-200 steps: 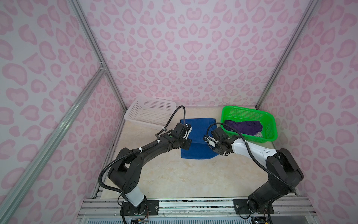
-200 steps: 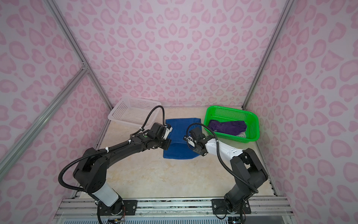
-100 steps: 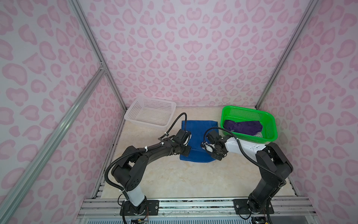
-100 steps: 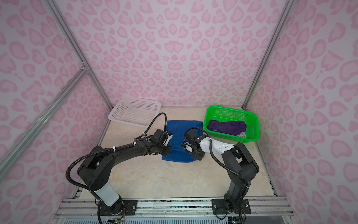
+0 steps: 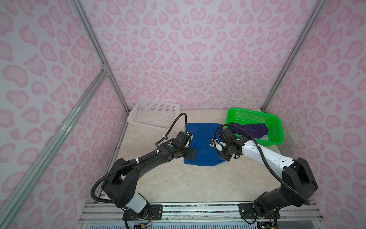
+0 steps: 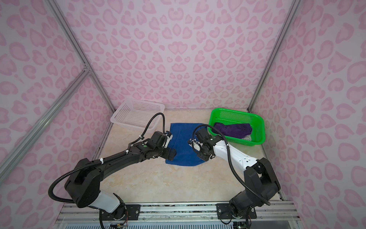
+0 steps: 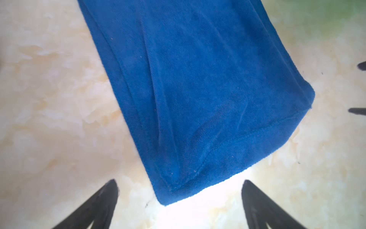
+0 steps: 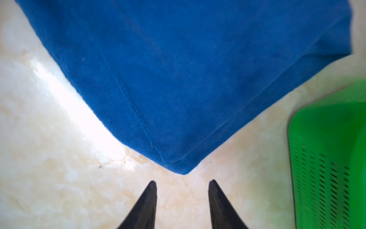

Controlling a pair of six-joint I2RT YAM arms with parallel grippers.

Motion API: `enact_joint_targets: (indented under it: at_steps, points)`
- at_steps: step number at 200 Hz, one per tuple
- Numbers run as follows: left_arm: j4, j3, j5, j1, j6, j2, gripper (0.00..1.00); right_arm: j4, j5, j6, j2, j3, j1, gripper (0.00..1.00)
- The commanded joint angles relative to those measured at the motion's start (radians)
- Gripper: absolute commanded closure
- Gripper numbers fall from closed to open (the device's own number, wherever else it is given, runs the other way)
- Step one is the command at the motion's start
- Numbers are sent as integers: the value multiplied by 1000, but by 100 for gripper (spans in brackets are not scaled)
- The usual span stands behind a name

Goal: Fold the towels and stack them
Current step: 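Open both grippers and lift them off the folded blue towel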

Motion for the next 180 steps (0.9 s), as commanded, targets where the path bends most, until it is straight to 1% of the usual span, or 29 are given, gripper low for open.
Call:
enact_joint_targets:
  at_steps: [1, 5, 11, 12, 20, 33, 43, 63, 77, 85, 103, 123, 161, 180]
  points:
    - [101, -20, -133, 9, -39, -28, 2, 129, -53, 212, 10, 28, 2, 57]
    - [110, -17, -142, 13, -50, -27, 2, 147, -76, 254, 22, 37, 3, 57]
    - [124, -11, -153, 17, -64, -25, 2, 154, -104, 280, 46, 49, 2, 57]
    - [126, -9, -156, 18, -65, -24, 2, 158, -112, 303, 48, 53, 4, 57]
    - [131, 6, -173, 23, -86, -19, 2, 176, -132, 354, 82, 64, 12, 57]
    - [133, 29, -202, 32, -119, -10, 2, 222, -117, 412, 136, 67, 37, 58]
    - [133, 44, -185, 51, -129, -5, 2, 239, -96, 457, 175, 78, 52, 57]
    - [231, 5, -167, 75, -135, -22, 2, 295, -89, 536, 255, 84, 76, 57]
    - [302, -28, -115, 100, -152, -39, 2, 338, -103, 558, 299, 77, 94, 57]
    - [309, -28, -115, 114, -169, -38, 2, 354, -98, 570, 320, 77, 110, 57]
    - [277, -5, -131, 151, -217, -29, 2, 359, -90, 577, 361, 77, 149, 57]
    - [225, 24, -83, 194, -245, -12, 2, 337, -67, 579, 384, 70, 191, 57]
    - [196, 31, -67, 203, -231, -6, 2, 330, -40, 615, 371, -24, 276, 57]
    - [197, 26, -76, 203, -222, -1, 2, 337, -46, 643, 356, -79, 321, 57]
